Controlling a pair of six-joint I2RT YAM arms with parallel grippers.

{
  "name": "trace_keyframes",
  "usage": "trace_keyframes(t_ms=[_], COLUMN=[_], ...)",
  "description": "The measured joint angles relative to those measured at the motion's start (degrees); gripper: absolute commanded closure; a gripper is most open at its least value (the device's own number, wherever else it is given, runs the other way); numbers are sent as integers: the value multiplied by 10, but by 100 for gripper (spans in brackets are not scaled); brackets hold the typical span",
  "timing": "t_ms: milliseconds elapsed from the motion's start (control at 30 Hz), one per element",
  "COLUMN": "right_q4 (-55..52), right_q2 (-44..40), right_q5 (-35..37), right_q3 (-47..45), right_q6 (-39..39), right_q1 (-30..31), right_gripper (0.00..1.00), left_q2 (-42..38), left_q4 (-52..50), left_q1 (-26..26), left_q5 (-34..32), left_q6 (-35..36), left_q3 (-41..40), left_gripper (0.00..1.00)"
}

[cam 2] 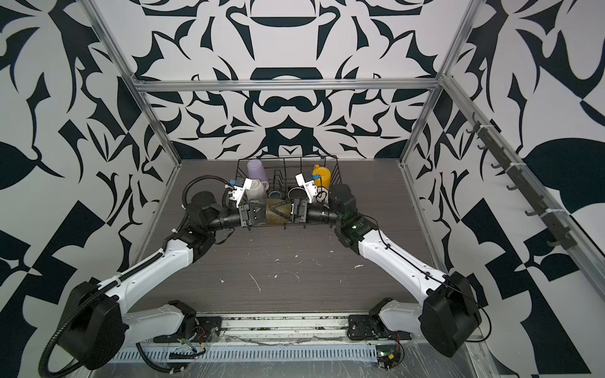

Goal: Load cups into a dish rack
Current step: Place the cup upside down at the dish rack.

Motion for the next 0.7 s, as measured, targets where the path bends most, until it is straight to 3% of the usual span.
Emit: trace_keyframes(t_ms=[233, 333, 500, 700], right_q4=[-2, 5, 22, 34], right_q2=[0, 0, 0, 0], right_q5=[1, 1, -4, -10], right_q3=[0, 0, 1, 1], right_q6=[-4, -5, -5, 2], right_q1=[5, 9, 11, 11], right_gripper=[3, 11, 46, 72], left_q2=[0, 0, 7, 7], left_q4=[13, 21, 41, 71], left_q1=[4, 4, 10, 18], left_q5=[5, 8, 17, 29], left_q6=[-9, -16, -32, -51], left_q3=[-4, -4, -8, -14], left_gripper=[100, 100, 100, 100])
